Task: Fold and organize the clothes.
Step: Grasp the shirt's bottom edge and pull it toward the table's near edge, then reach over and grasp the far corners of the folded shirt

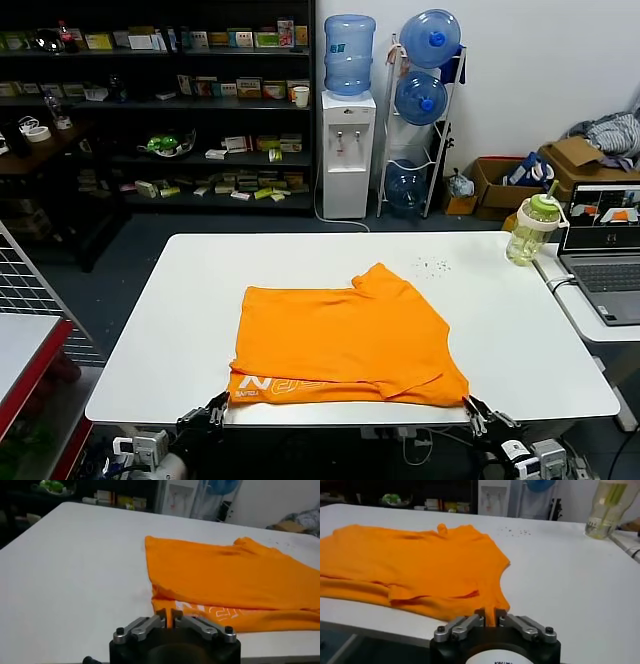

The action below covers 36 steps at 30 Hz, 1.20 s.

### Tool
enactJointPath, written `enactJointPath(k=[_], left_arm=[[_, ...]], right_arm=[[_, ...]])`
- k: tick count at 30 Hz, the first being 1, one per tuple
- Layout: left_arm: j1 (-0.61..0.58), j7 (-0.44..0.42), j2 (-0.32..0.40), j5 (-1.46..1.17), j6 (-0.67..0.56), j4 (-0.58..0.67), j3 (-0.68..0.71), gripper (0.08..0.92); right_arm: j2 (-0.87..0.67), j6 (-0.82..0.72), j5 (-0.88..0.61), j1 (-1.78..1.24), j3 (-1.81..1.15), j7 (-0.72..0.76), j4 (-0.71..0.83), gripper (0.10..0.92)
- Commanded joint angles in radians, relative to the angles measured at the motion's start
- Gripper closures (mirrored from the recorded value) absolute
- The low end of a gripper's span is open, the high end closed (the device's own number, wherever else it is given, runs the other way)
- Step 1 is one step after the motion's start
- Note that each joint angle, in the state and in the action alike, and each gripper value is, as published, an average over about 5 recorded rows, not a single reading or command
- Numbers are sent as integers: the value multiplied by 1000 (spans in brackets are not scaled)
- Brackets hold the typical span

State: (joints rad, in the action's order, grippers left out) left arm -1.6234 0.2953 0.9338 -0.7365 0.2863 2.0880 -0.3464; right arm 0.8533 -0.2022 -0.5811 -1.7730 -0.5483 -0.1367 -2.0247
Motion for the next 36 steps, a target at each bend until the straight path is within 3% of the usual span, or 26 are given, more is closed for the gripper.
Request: enactJointPath(k=[1,5,9,17,21,25,36], left_arm=[[0,11,-27,-24,23,53,-49,741],[75,-10,-58,-56,17,39,-93,629],[261,-49,-77,-89,-3,-51,-66,508],[761,-121,2,-134,-11,-482,174,291],[905,-147,44,-144,2,-687,272,194],[985,-164,79,-153,42,-826,317,178],[1050,-180,108,-151,118,-910,401,177]], right_arm=[[-27,10,6,18,-64,11,-29,645],[-48,-7,-46,235,-9,18,16,533],[-13,-59,-112,591,153,-12,174,420],[152,-106,-196,1219,556,-34,677,218],[257,-138,-218,1356,657,0,872,204],[327,-190,-214,1414,695,16,977,203],[398,-260,-161,1436,710,37,1095,203]])
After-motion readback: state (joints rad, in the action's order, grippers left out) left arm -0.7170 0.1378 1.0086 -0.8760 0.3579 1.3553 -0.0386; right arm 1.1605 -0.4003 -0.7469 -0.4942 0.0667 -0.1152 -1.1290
